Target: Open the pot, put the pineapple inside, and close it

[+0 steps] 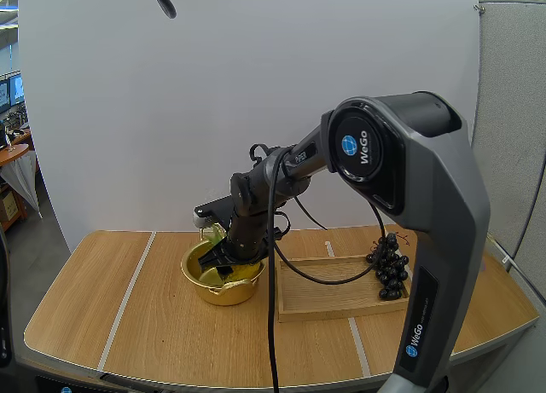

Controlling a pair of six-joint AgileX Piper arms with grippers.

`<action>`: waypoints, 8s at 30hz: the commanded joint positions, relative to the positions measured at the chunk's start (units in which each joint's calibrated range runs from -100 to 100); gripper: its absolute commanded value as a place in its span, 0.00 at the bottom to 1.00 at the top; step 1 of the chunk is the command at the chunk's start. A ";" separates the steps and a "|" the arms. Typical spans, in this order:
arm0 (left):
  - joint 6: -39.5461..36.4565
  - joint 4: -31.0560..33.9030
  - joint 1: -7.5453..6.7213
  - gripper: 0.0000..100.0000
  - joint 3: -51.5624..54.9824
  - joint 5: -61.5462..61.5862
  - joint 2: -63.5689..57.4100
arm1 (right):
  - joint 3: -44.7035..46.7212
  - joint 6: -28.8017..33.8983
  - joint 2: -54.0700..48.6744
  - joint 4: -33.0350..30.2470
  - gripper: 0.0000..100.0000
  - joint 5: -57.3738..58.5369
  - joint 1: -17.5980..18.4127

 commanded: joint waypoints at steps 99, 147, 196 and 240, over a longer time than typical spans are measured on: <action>-0.43 0.01 -0.18 0.00 -0.38 -1.94 -0.36 | 25.93 2.66 -77.35 -0.68 0.00 35.12 0.22; 12.02 -9.88 -0.18 0.00 31.13 30.47 2.69 | 25.93 2.66 -77.35 -0.57 0.00 35.12 0.22; 23.73 -14.11 -0.18 0.00 69.94 -6.15 26.22 | 25.93 2.66 -77.35 -0.22 0.00 35.12 0.22; 23.95 -10.51 -0.18 1.00 65.54 0.82 21.15 | 25.93 2.66 -77.35 -0.23 0.00 35.12 0.22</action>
